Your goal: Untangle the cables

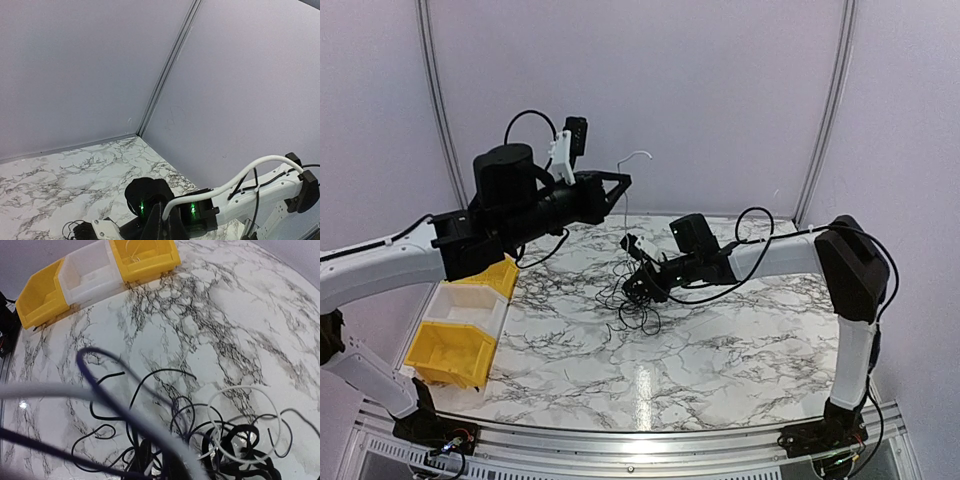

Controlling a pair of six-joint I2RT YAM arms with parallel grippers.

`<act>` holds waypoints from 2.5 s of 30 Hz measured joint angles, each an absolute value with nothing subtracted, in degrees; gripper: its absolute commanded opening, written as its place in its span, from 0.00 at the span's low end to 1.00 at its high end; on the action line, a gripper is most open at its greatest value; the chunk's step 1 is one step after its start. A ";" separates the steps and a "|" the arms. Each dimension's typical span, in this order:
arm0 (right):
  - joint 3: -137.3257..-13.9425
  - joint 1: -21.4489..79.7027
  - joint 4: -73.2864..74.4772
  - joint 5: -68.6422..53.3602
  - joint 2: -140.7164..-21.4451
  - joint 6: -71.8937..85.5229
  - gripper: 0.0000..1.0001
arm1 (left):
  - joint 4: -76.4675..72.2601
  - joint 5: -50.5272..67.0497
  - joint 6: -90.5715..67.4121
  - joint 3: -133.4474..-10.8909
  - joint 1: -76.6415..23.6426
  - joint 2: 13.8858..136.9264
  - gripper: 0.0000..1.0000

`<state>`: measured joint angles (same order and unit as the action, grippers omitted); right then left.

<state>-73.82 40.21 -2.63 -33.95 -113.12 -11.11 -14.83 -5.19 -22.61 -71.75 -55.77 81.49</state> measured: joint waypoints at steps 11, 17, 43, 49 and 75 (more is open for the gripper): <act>-72.90 31.16 -2.24 -33.28 -119.26 -6.17 0.01 | -0.16 -15.42 -12.49 -87.94 -56.12 71.29 0.00; -72.90 30.20 -1.15 -30.46 -119.22 -6.11 0.00 | 6.59 -23.97 -7.22 -88.44 -56.10 69.71 0.00; -75.31 27.38 16.93 -26.35 -108.99 -17.58 0.70 | 20.34 -38.76 -0.01 -79.85 -46.37 66.17 0.00; -70.83 27.38 17.78 -24.64 -92.31 -21.28 0.87 | 22.00 -31.90 -4.12 -77.17 -38.02 66.06 0.00; -51.35 16.16 9.82 -30.57 -73.54 -26.79 0.84 | 20.84 -22.98 -5.26 -65.56 -15.44 73.19 0.00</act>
